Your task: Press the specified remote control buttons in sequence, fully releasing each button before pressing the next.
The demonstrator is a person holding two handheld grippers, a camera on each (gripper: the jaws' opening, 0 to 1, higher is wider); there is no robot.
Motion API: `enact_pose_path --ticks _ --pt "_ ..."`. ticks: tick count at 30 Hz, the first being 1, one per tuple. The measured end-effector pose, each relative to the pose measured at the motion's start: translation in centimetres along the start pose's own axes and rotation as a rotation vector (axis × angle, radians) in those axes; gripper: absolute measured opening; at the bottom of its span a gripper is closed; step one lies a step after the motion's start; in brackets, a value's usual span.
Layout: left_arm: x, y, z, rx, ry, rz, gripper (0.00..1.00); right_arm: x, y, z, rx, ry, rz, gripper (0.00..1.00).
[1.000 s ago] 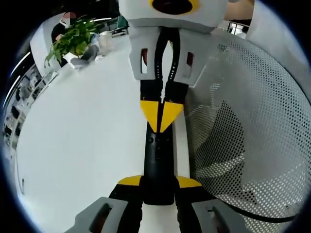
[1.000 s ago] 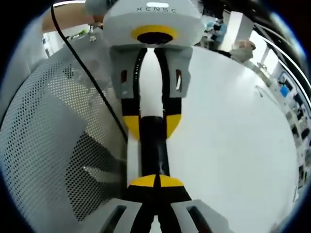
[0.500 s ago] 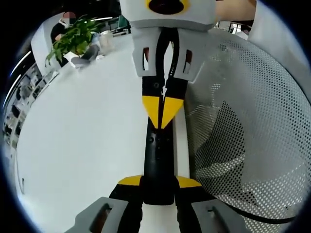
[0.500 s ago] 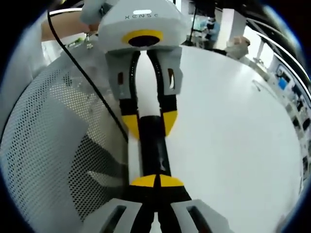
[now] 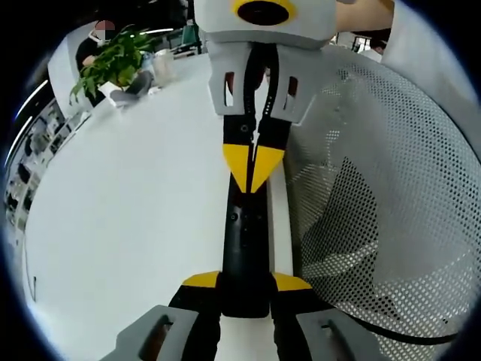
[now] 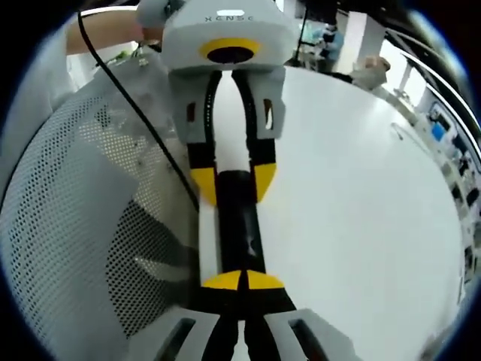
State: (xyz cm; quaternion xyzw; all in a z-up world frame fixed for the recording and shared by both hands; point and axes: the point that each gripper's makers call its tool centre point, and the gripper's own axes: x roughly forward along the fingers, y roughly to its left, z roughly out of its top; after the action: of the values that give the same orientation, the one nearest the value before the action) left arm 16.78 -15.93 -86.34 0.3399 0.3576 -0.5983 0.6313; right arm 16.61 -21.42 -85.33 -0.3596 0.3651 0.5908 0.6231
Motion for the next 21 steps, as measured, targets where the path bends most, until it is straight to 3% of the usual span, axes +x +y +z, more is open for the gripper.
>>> enact_pose_path --ticks 9,14,16,21 --pt "0.07 0.02 0.06 0.015 0.013 -0.006 0.24 0.21 -0.08 0.01 -0.01 0.088 0.012 0.0" --pt "0.03 0.03 0.03 0.011 0.006 -0.006 0.24 0.18 -0.14 -0.12 -0.004 0.093 0.015 0.0" --pt "0.06 0.03 0.03 0.01 0.004 -0.007 0.24 0.18 -0.08 -0.12 -0.058 0.089 0.019 0.0" --pt "0.06 0.02 0.04 0.013 0.007 -0.01 0.24 0.16 -0.02 -0.15 -0.091 0.079 0.017 0.0"
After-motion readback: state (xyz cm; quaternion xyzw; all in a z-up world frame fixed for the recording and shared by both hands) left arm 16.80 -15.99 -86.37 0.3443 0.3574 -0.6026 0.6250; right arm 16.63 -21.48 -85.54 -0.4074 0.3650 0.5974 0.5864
